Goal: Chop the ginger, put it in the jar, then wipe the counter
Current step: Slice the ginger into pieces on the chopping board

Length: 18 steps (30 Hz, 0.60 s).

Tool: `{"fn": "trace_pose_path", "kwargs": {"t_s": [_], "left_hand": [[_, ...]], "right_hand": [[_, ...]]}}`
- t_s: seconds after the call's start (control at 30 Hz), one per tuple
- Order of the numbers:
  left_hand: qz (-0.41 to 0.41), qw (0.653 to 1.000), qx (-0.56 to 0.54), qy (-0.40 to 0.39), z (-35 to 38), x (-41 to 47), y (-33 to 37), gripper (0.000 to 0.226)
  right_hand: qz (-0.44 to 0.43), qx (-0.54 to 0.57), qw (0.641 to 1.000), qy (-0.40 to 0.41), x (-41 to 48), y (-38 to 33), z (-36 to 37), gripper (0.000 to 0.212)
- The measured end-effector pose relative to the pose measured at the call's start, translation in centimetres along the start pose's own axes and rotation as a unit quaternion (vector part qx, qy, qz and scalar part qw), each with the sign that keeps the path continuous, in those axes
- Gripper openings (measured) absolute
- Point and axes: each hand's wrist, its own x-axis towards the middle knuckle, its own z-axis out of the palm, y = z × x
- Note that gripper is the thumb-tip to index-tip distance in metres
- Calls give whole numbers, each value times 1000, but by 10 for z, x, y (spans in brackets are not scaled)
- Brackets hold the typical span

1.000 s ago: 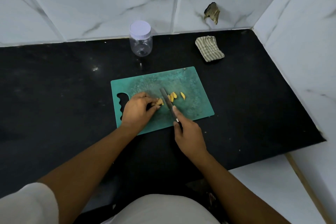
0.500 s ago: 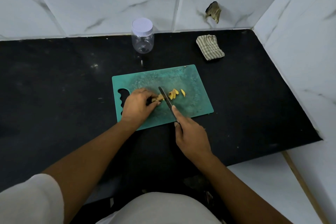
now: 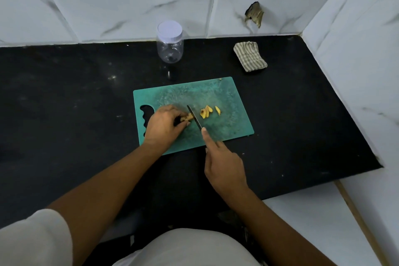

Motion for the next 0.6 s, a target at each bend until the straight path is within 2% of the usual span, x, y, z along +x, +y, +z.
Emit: {"fn": "trace_pose_path", "kwargs": {"t_s": [0.23,0.6], "left_hand": [[-3,1000,-19,-2,-1,-2,-2,29],[0,999,-33,-9,-1,1,-4,25]], "right_hand": [[20,-51,998,-18,-6,-5,4,77],[35,-64,996,-41,8,-8,6,80]]}}
